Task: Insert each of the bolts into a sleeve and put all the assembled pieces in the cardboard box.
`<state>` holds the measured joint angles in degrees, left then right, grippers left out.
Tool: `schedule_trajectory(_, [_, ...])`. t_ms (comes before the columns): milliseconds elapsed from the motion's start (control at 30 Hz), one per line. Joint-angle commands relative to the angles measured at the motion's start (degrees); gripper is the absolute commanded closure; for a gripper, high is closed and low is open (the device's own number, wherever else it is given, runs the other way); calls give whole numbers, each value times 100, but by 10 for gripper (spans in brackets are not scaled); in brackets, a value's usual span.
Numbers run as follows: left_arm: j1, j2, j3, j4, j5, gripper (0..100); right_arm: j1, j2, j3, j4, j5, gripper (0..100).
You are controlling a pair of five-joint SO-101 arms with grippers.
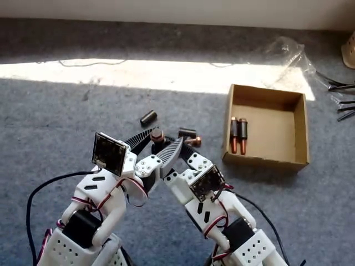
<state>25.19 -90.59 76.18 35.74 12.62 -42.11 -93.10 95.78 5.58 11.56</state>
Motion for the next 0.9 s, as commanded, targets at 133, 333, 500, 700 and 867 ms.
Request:
schedule_trajectory(133, [-541,-75,-75,-9,-88,792,-22,-40,664,4,35,995])
schedule_trajectory(333, [-752,-92,-75,-9,-88,792,-22,-40,664,4,44,995])
schedule_trajectory(500, [-1024,-101,-198,-9,-88,793,-22,-40,664,4,44,995])
schedule_trajectory(700, [-1895,-101,-488,9,-62,797,-13,-22,664,4,44,995])
schedule_trajectory(867, [-2053,-110,-523,9,-53,834,-13,-22,664,4,44,995])
